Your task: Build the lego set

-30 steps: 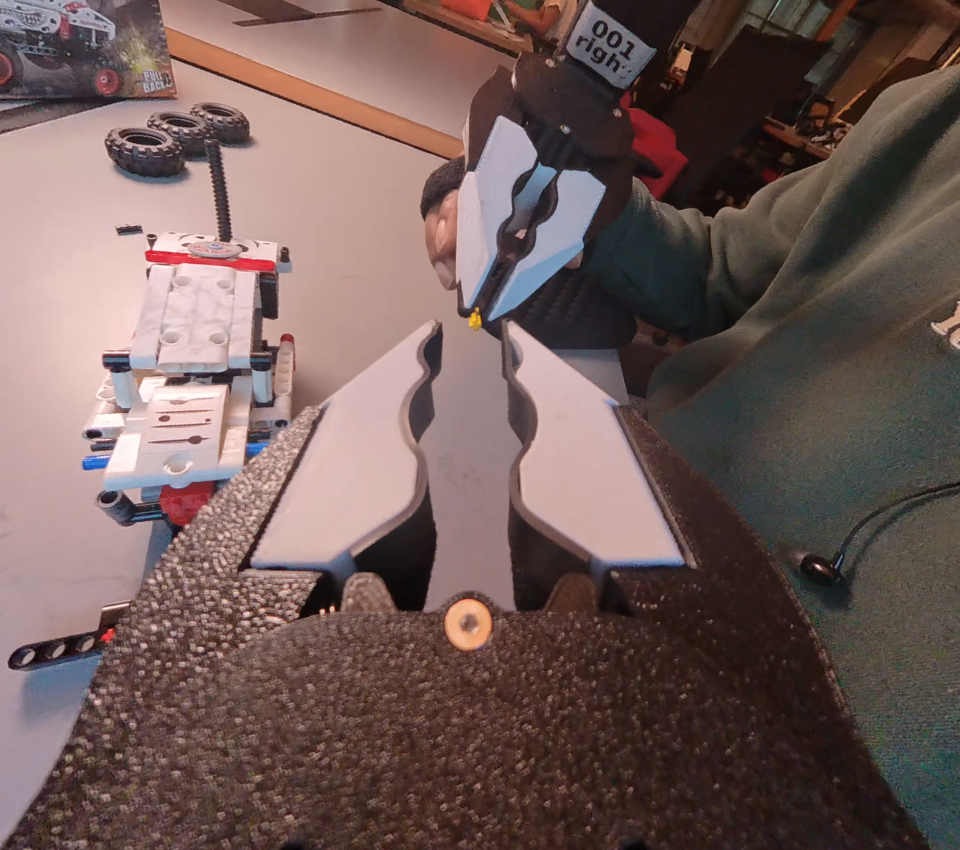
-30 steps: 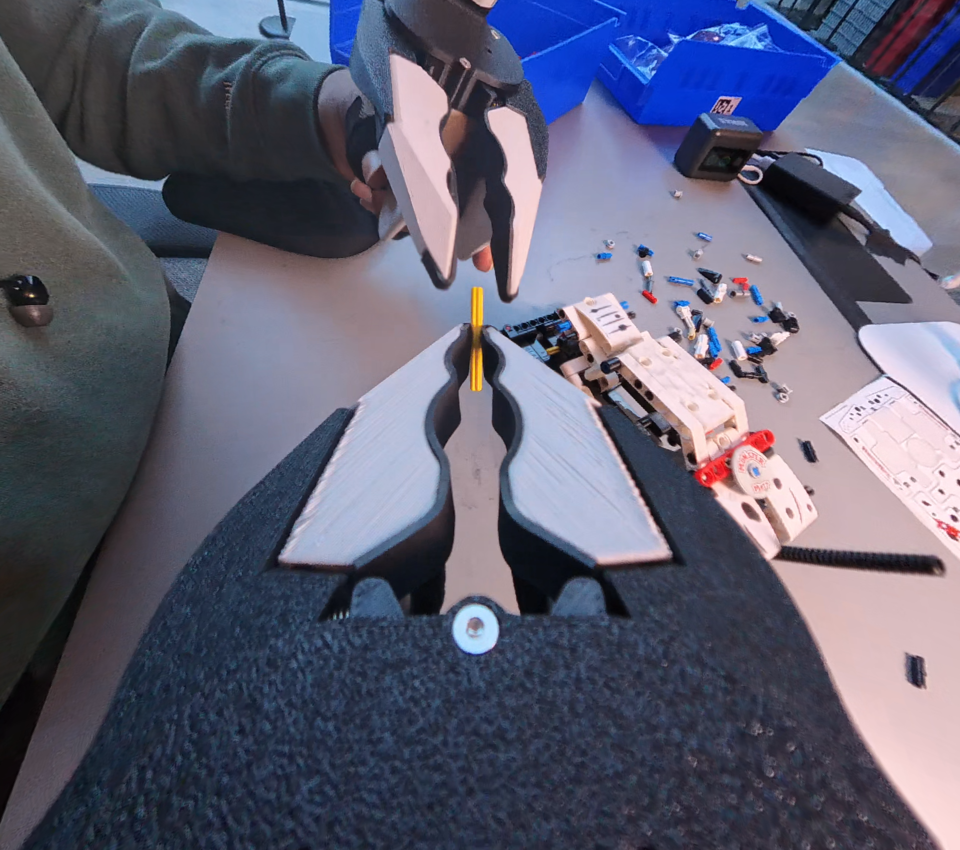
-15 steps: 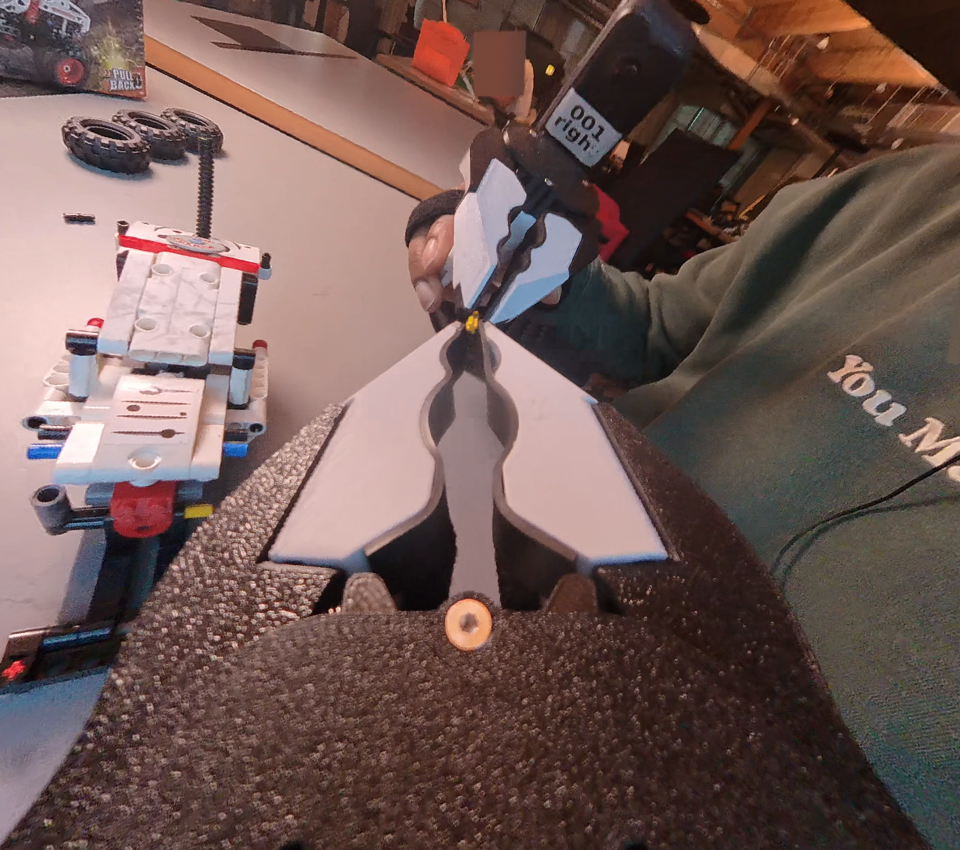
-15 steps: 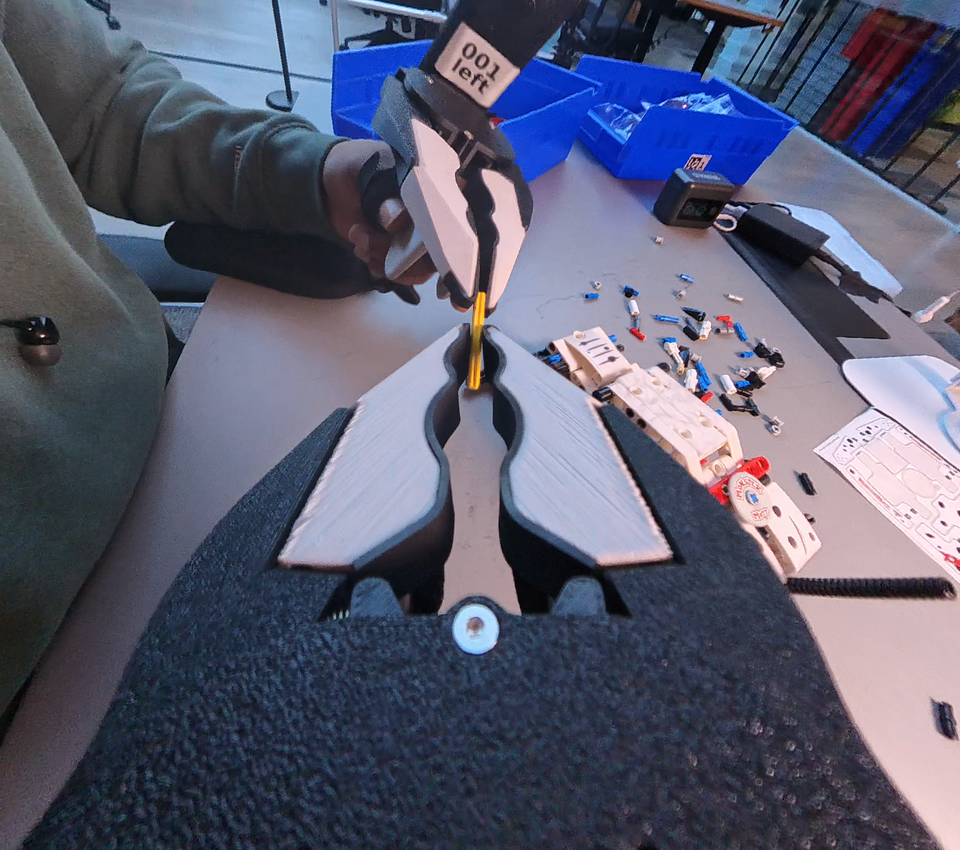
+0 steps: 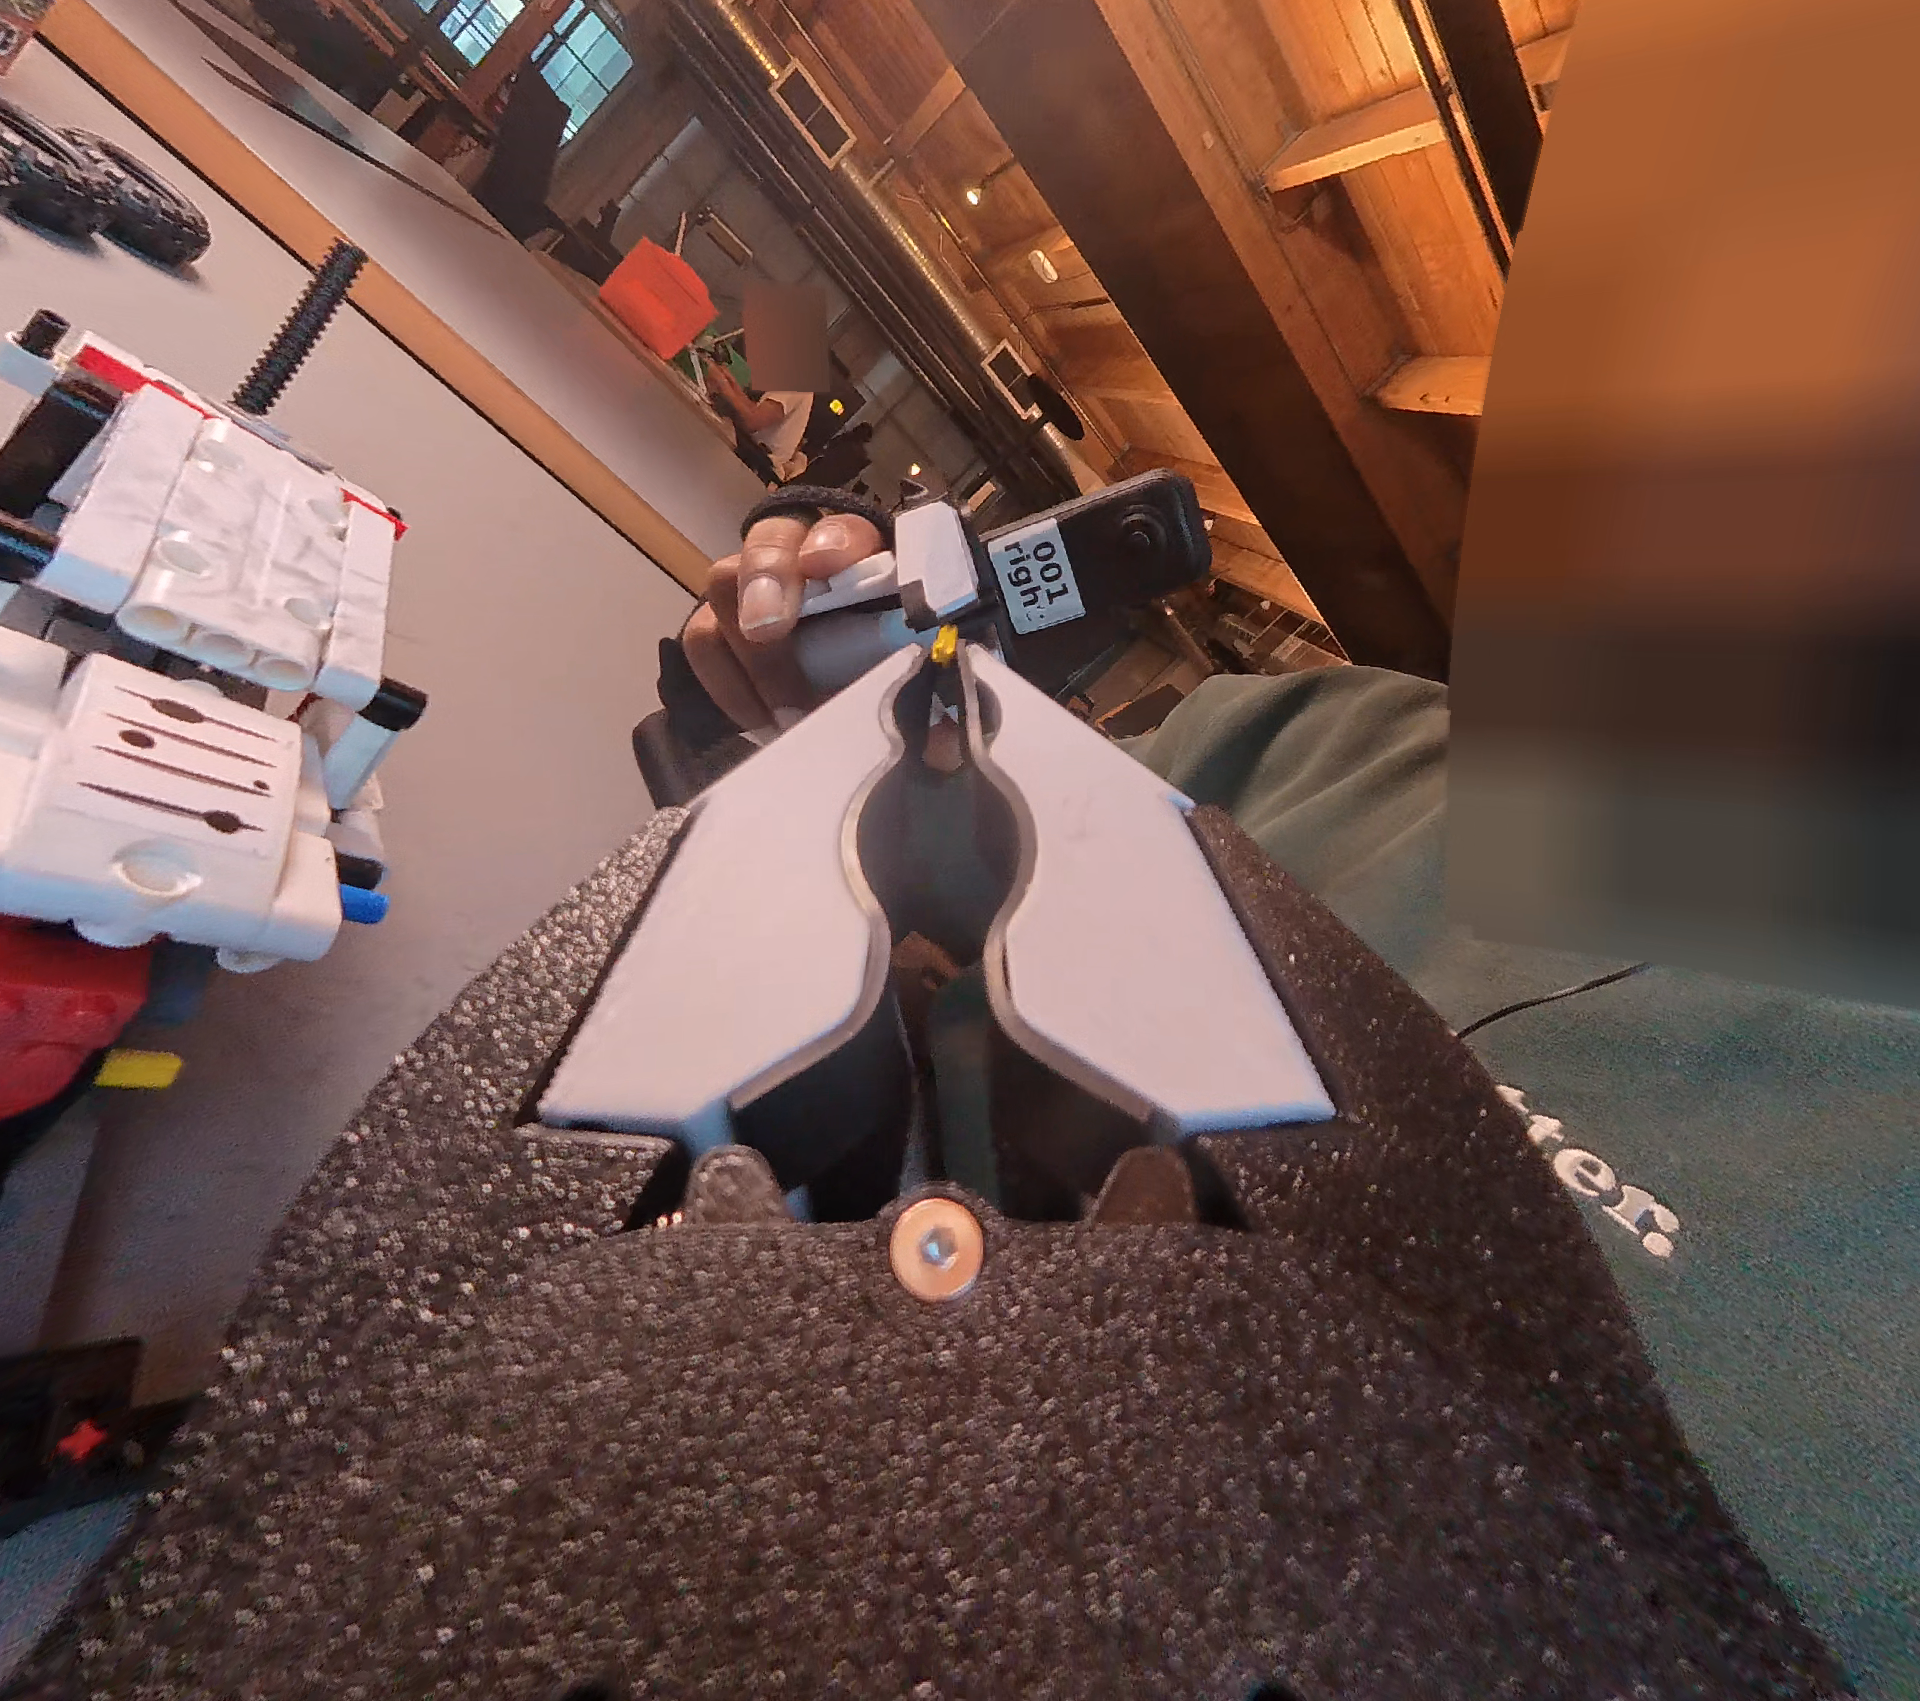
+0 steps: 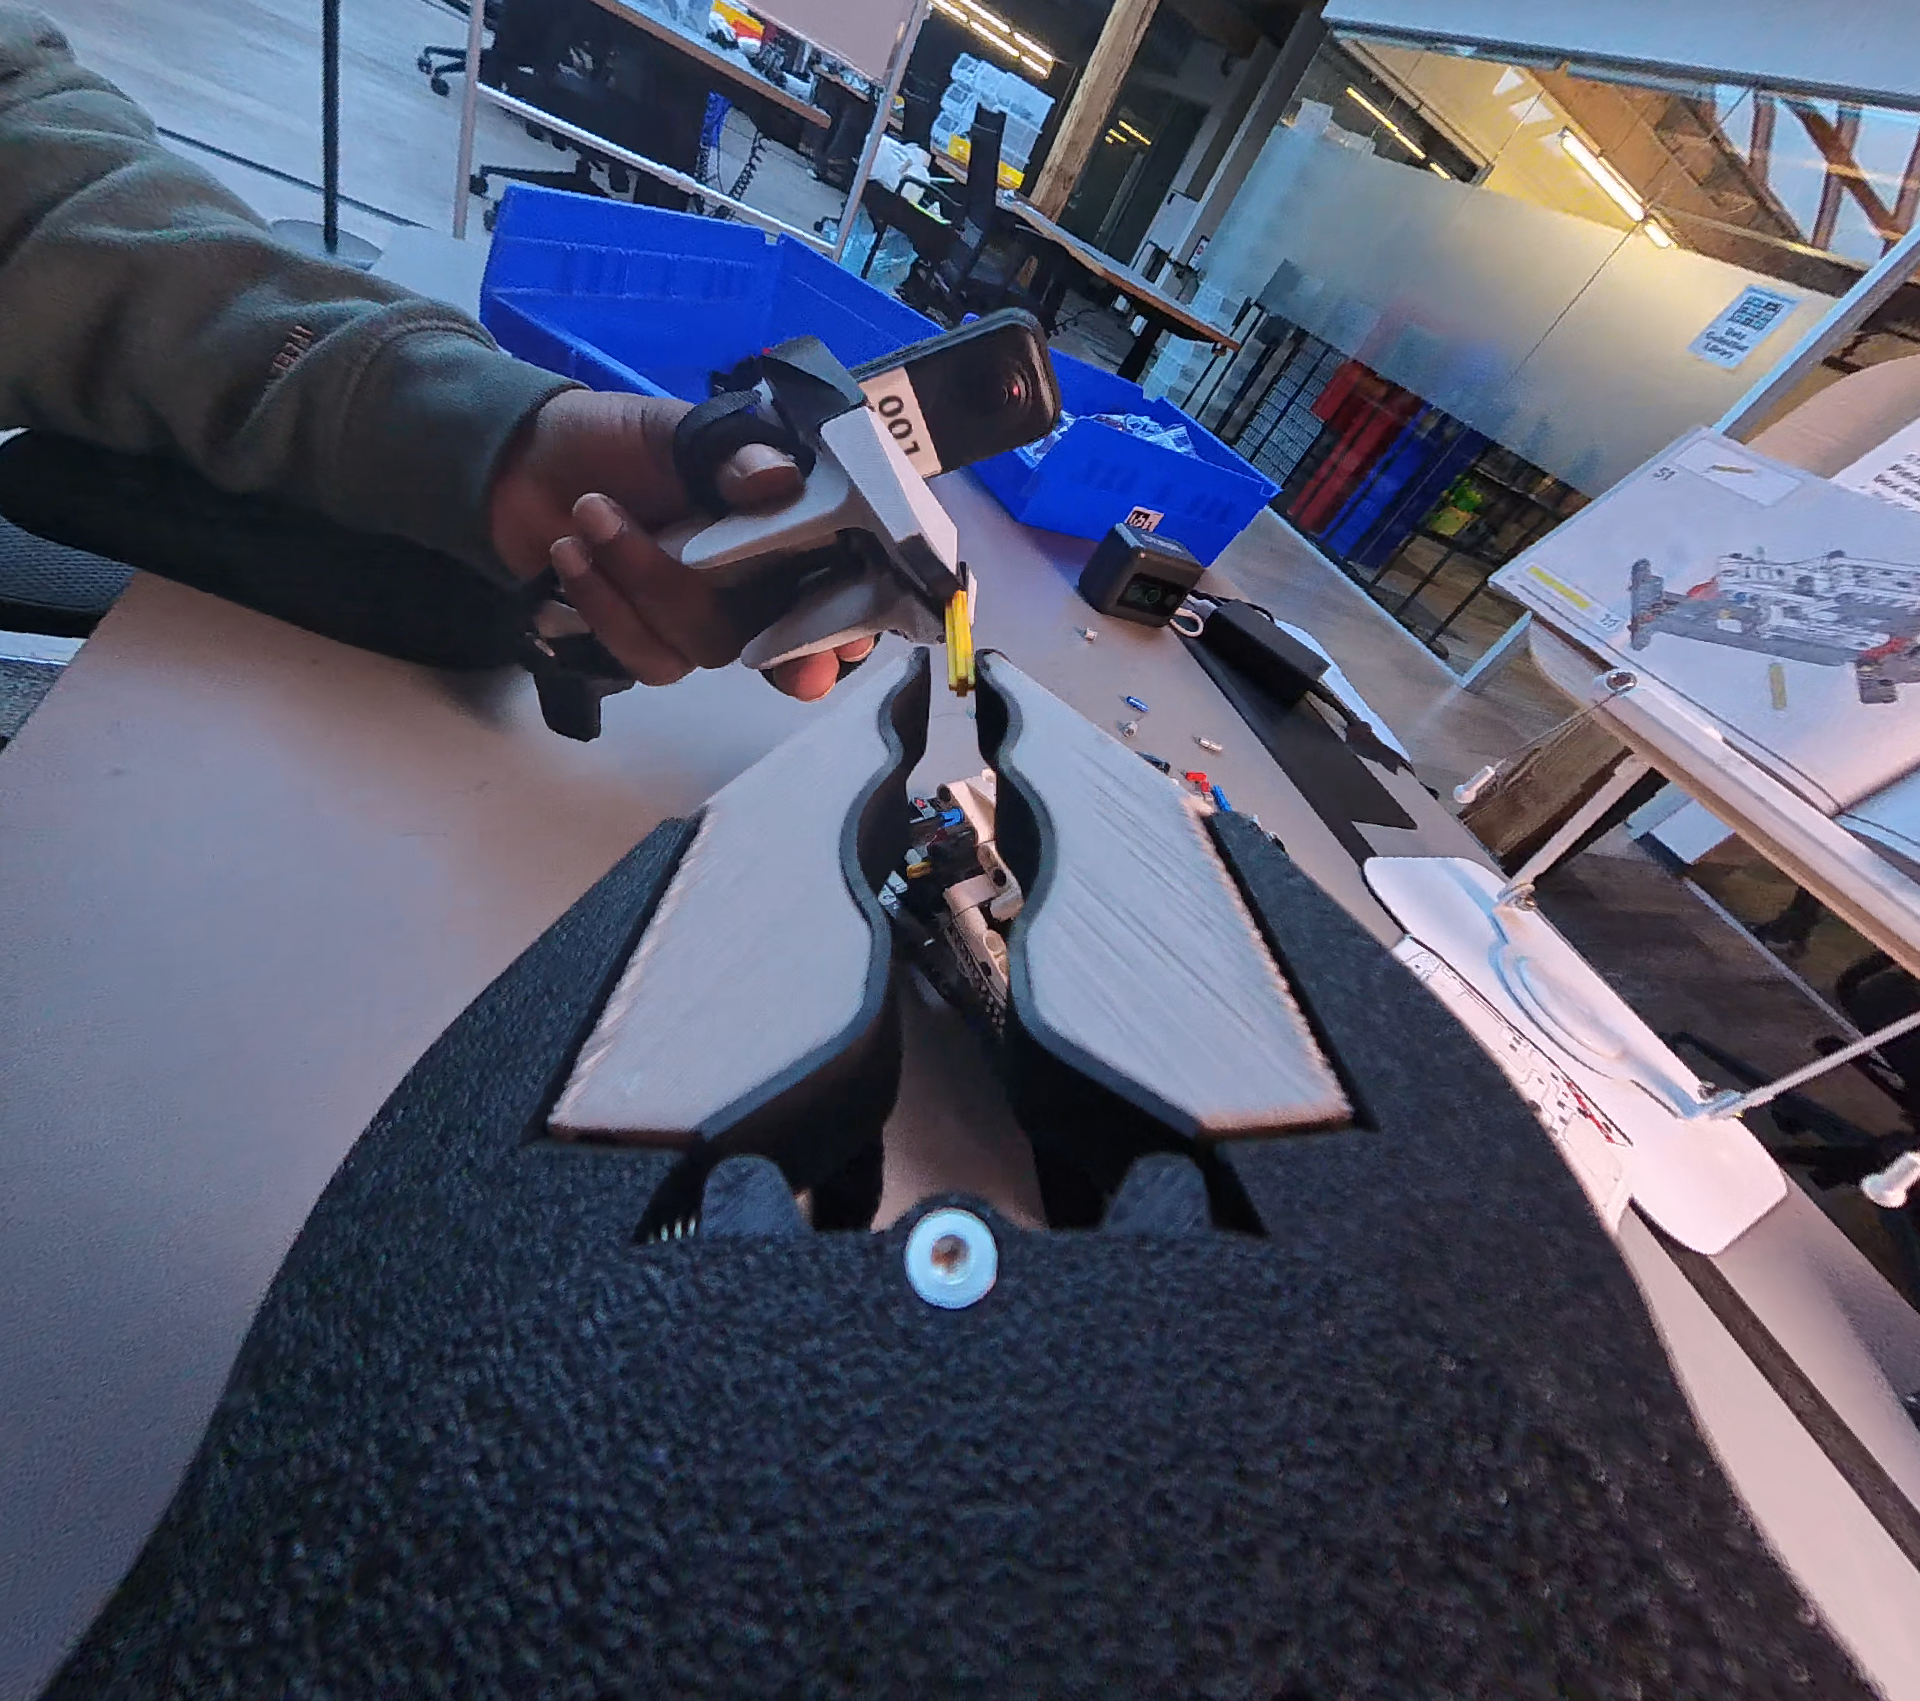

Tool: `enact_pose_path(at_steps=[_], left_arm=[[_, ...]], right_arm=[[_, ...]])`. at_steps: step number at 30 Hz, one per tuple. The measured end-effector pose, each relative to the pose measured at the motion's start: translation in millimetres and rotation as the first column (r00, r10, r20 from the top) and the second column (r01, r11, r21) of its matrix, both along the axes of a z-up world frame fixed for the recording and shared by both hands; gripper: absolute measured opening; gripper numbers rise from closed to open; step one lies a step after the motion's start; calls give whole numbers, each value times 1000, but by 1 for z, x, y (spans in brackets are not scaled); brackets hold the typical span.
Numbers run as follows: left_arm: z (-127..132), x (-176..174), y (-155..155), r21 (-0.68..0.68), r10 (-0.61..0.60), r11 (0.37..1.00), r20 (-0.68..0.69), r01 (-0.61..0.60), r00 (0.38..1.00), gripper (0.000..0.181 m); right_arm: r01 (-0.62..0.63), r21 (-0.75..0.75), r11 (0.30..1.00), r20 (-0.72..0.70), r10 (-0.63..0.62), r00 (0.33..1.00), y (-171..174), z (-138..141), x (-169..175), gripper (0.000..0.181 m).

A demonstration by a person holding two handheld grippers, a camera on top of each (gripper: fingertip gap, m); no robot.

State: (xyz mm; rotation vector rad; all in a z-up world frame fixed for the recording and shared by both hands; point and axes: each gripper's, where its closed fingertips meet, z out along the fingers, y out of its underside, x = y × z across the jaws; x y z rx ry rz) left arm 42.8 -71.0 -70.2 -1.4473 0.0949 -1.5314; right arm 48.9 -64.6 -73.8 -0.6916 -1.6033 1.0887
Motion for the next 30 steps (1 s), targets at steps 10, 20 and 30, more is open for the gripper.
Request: enact_pose_path(at_steps=[10, 20, 30], left_arm=[[-14, 3, 0, -39, -2, 999, -63, 0, 998, 4], [-76, -97, 18, 124, 313, 924, -788, -362, 530, 46], [-148, -75, 27, -101, -16, 978, -908, -182, 418, 64]], right_arm=[[-1, 59, 998, 28, -1, 1000, -2, -11, 1, 4], [197, 140, 970, 144, -217, 965, 41, -53, -14, 4], [320, 267, 909, 164, -370, 914, 32, -81, -33, 4]])
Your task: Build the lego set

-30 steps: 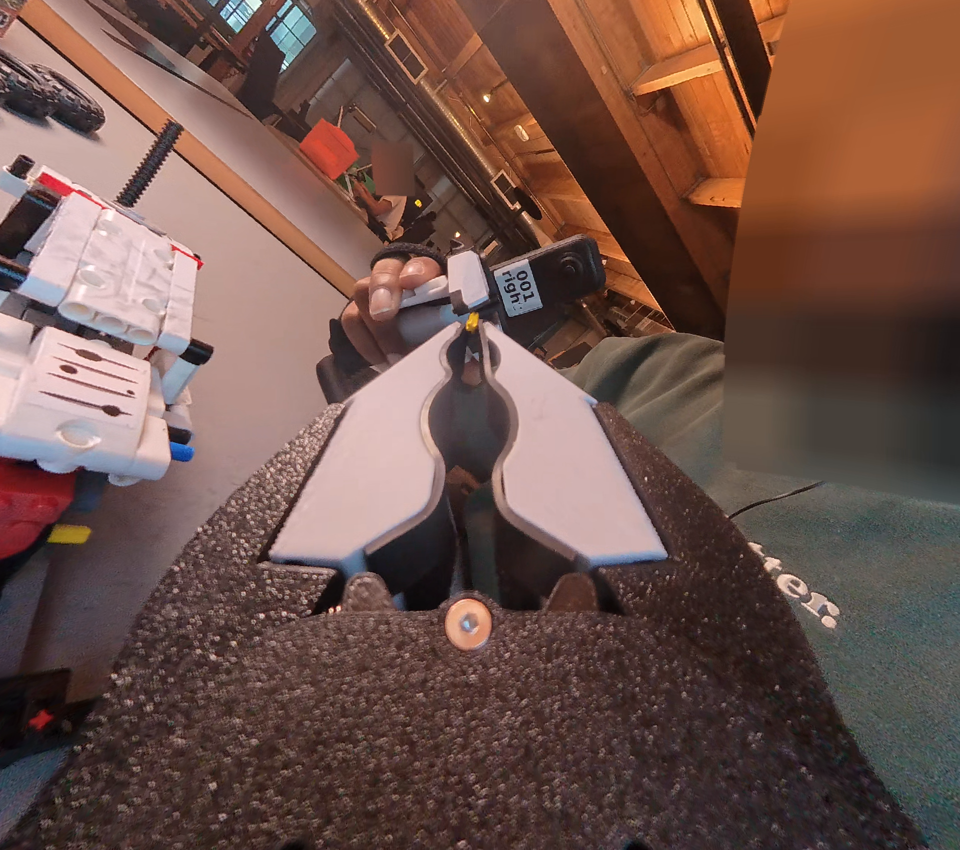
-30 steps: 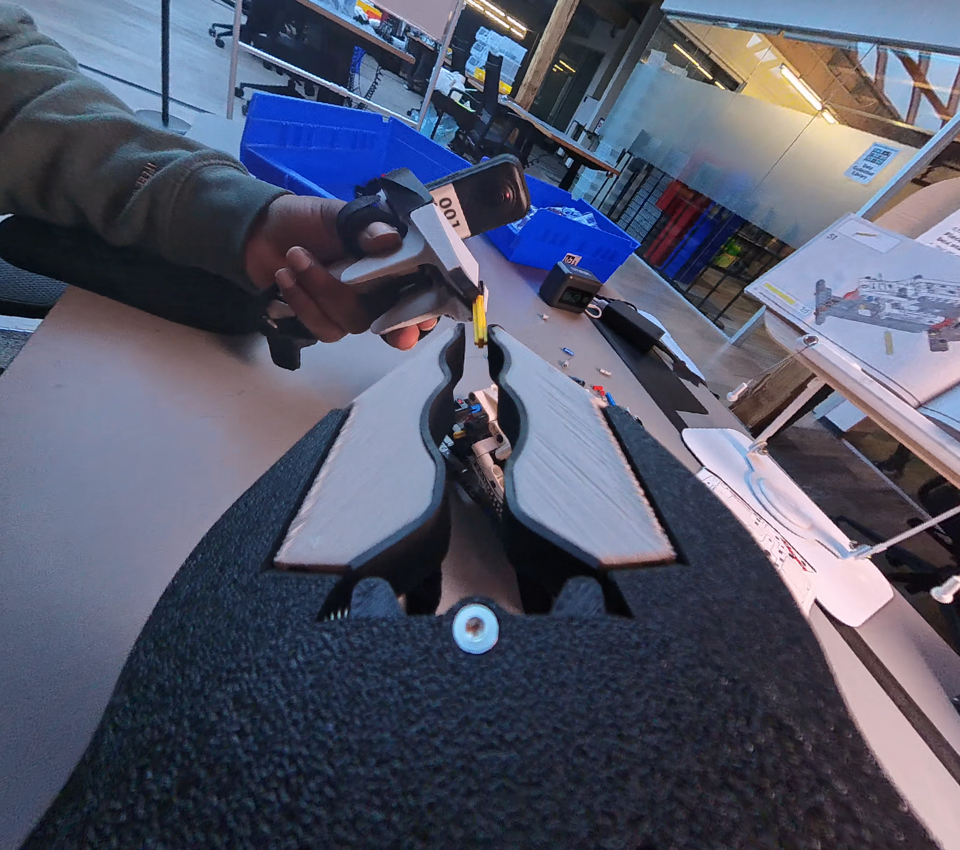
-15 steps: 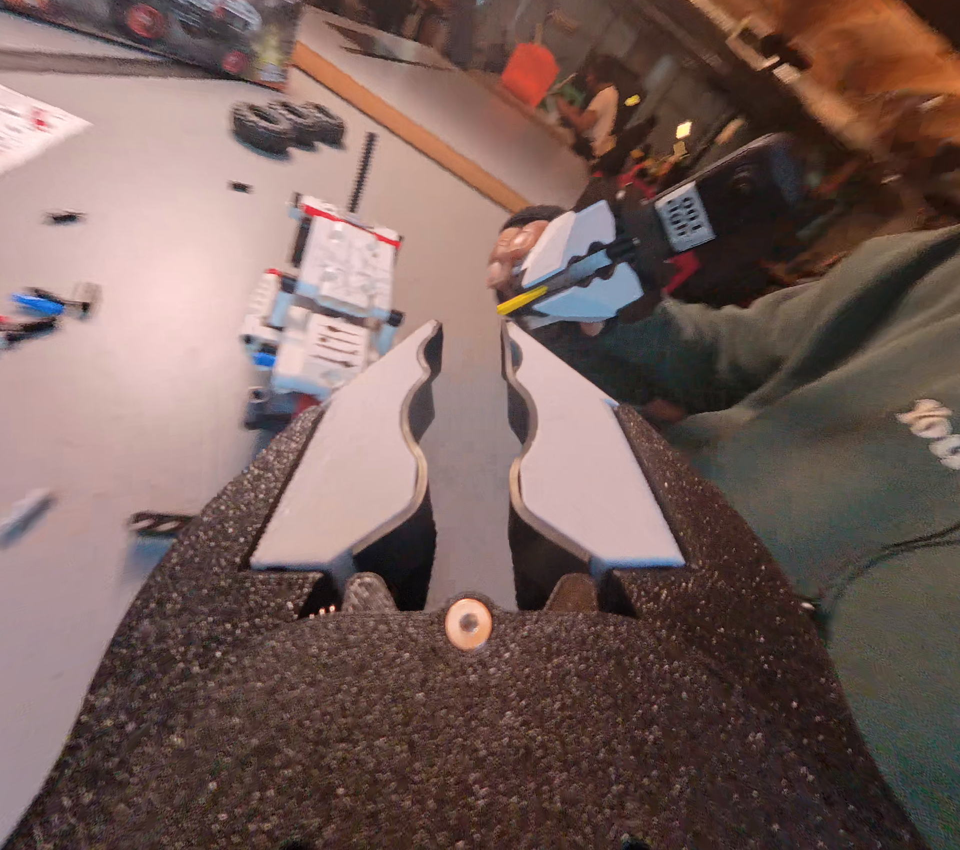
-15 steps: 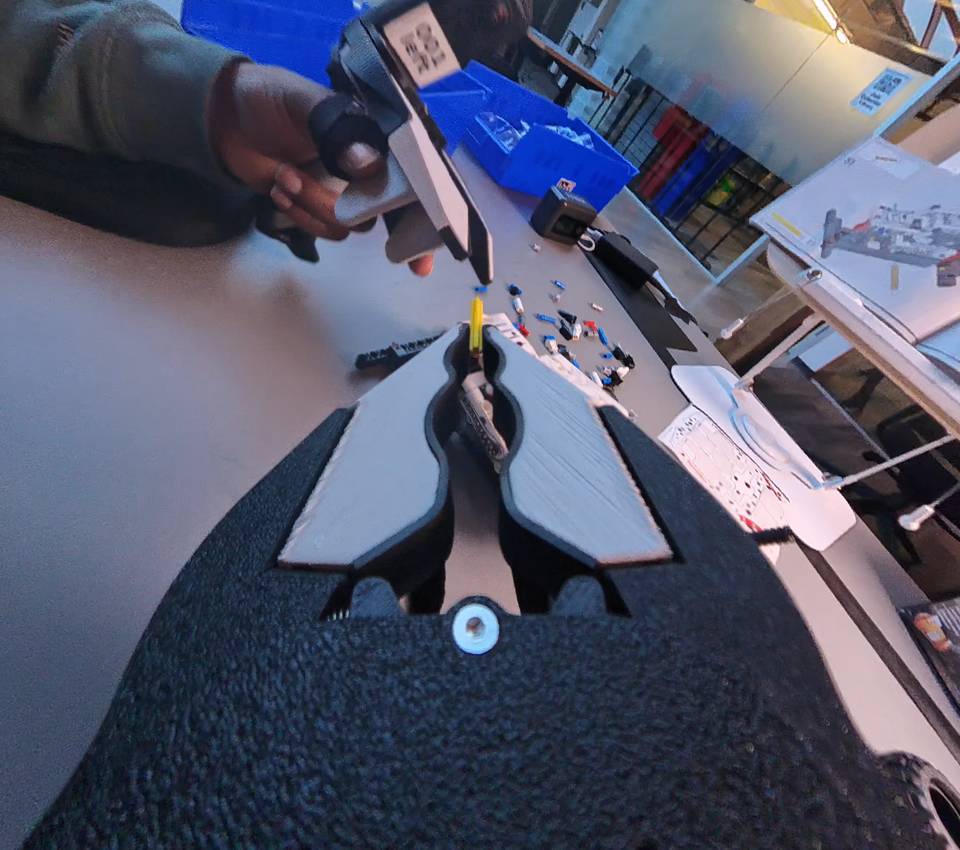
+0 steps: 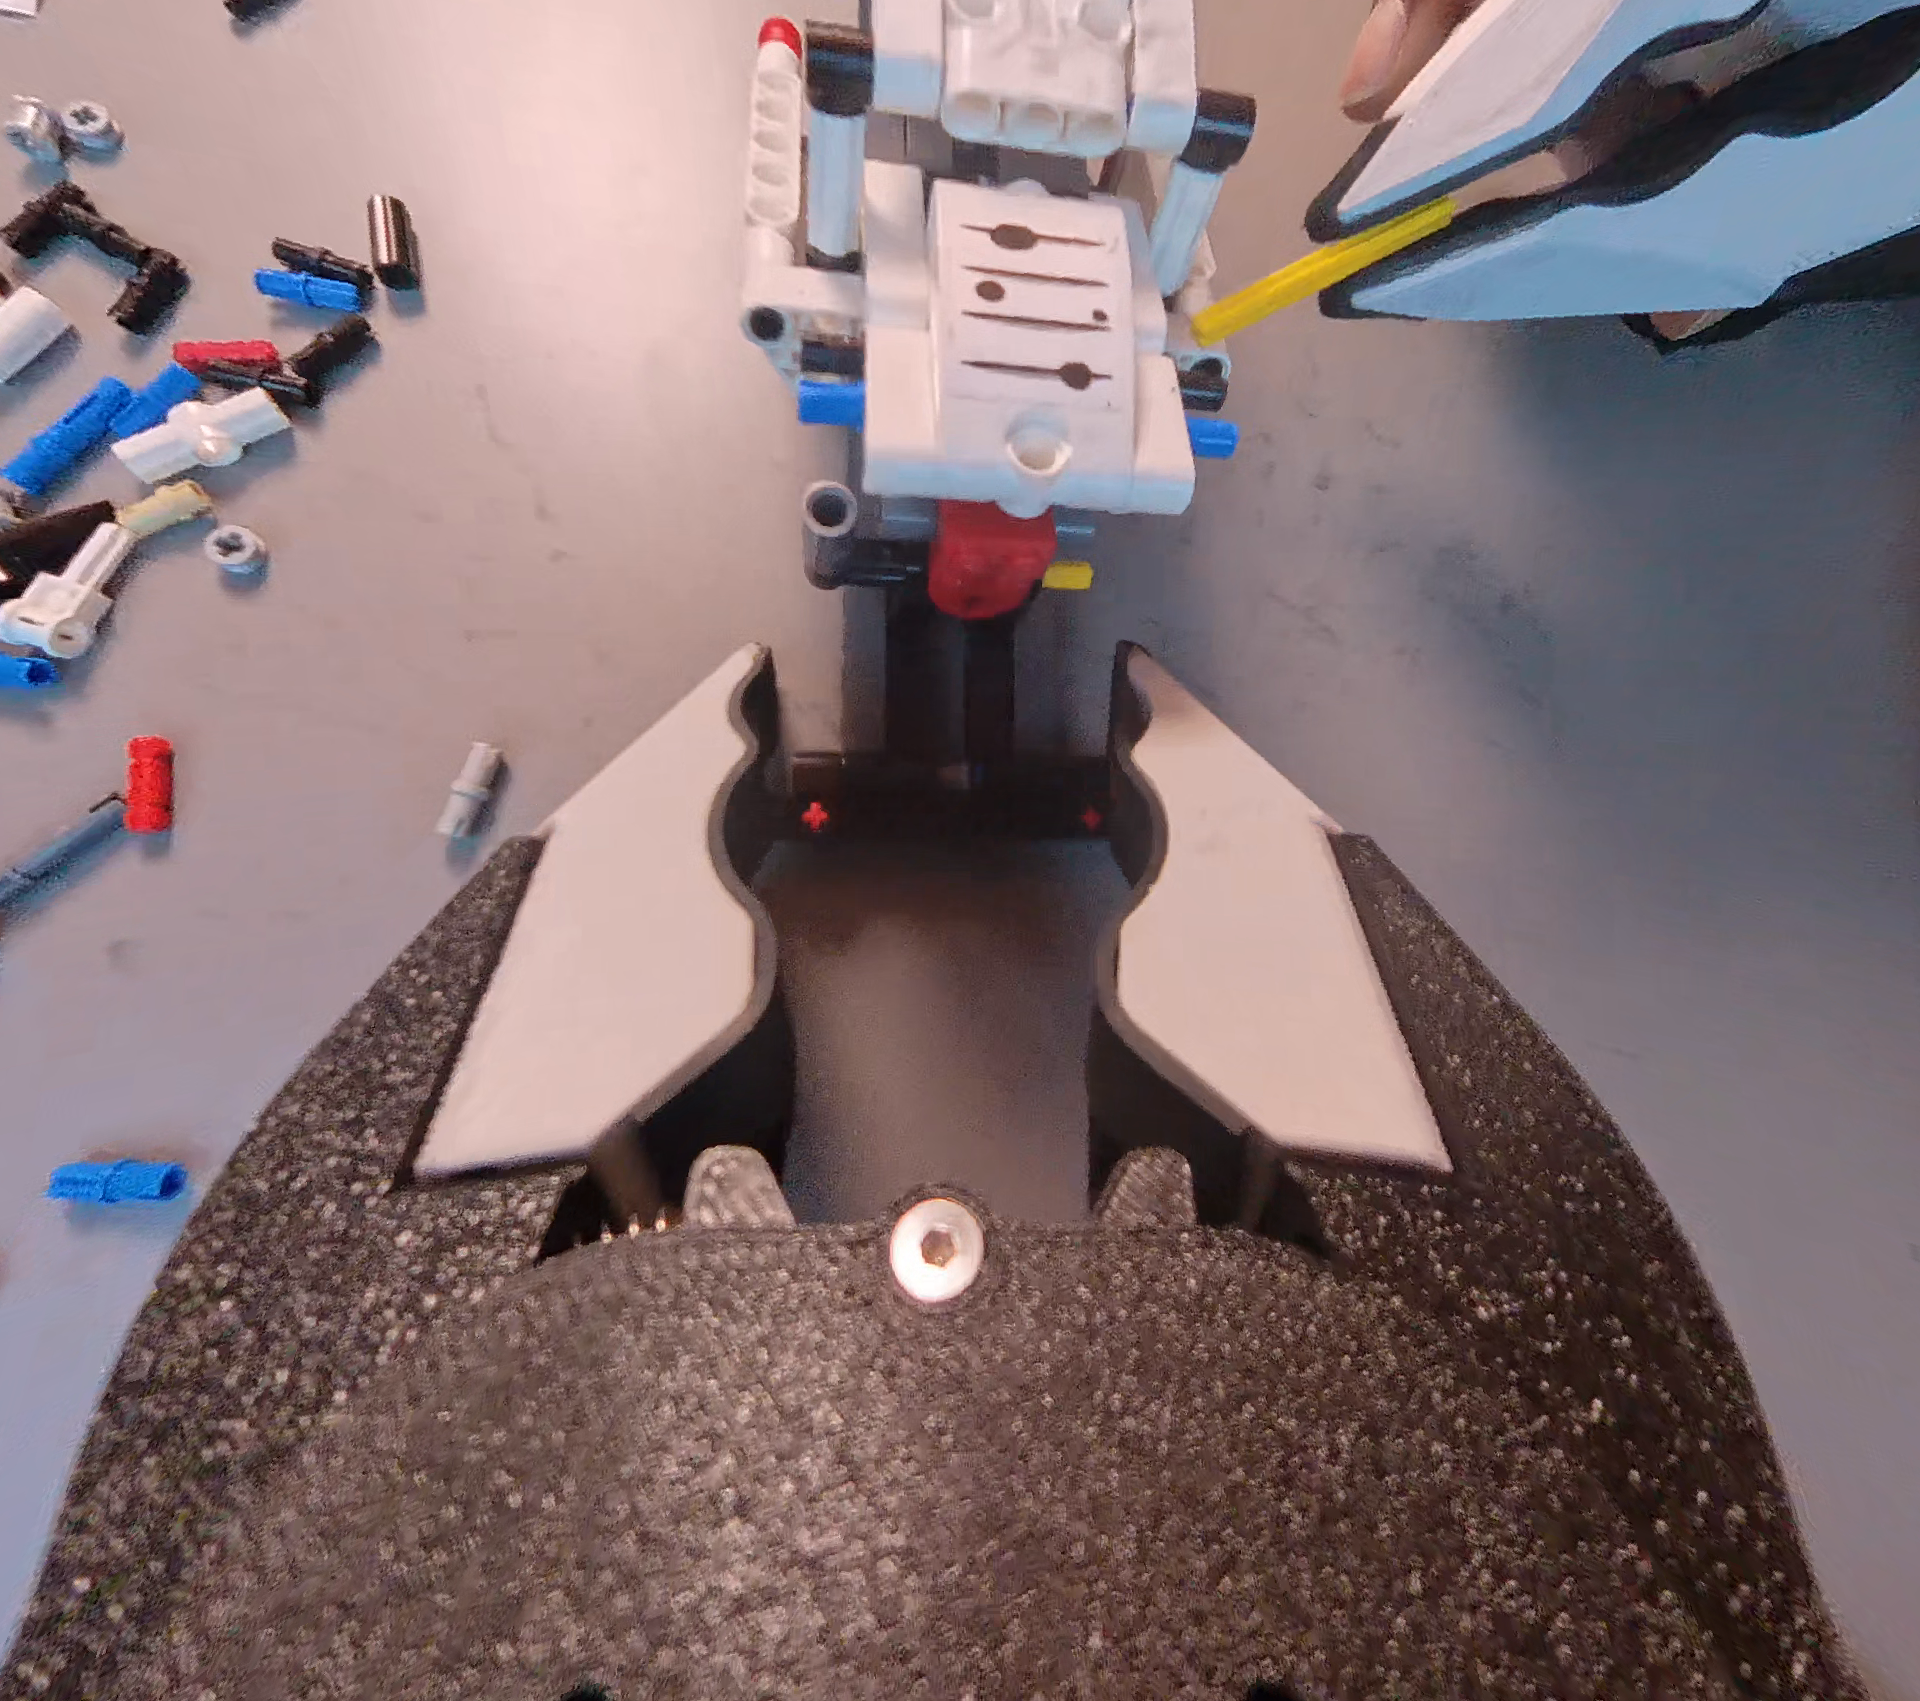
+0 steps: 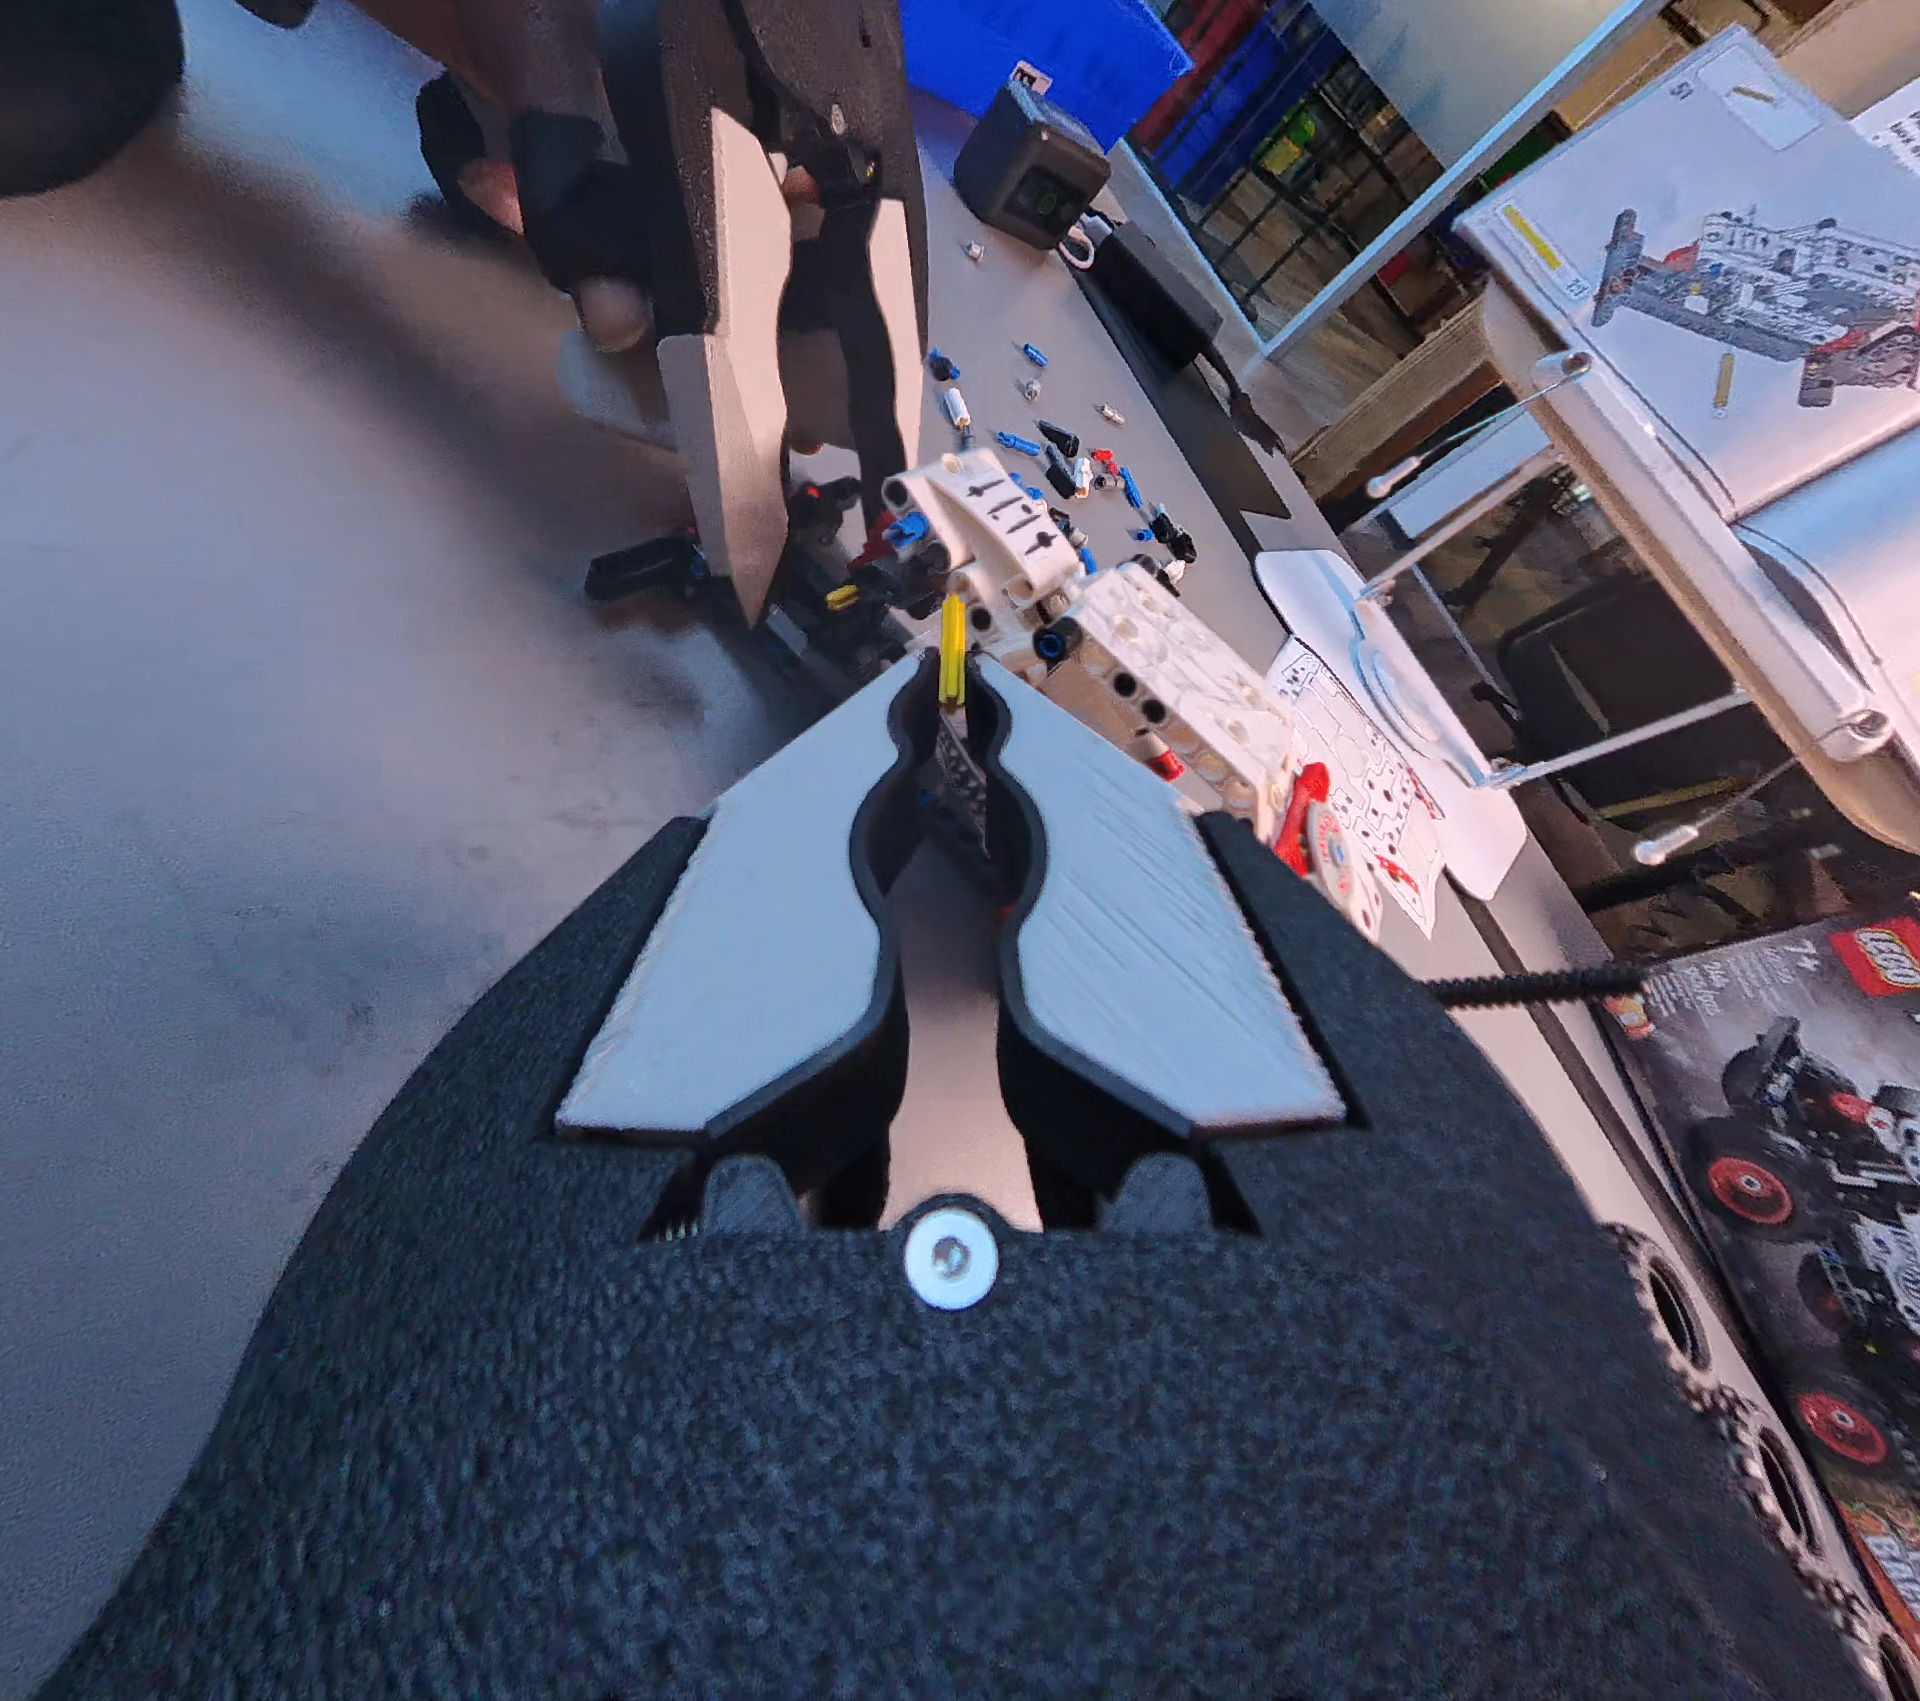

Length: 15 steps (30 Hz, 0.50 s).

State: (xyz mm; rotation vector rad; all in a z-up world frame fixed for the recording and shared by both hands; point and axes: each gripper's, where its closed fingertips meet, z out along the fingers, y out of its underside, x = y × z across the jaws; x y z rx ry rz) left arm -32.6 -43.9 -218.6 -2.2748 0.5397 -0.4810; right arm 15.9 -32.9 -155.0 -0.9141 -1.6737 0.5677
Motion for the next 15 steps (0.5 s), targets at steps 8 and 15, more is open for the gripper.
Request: enact_pose_path(at_steps=[8, 15], left_arm=[[-4, 15, -6, -4, 78, 997, -52, -78, 996, 55], [-1, 38, -13, -49, 67, 997, 21, -66, 998, 55]], right_arm=[[23, 33, 999, -1, -23, 1000, 3, -4, 1, 4], [58, 80, 995, -19, -57, 998, 4, -1, 16, 4]])
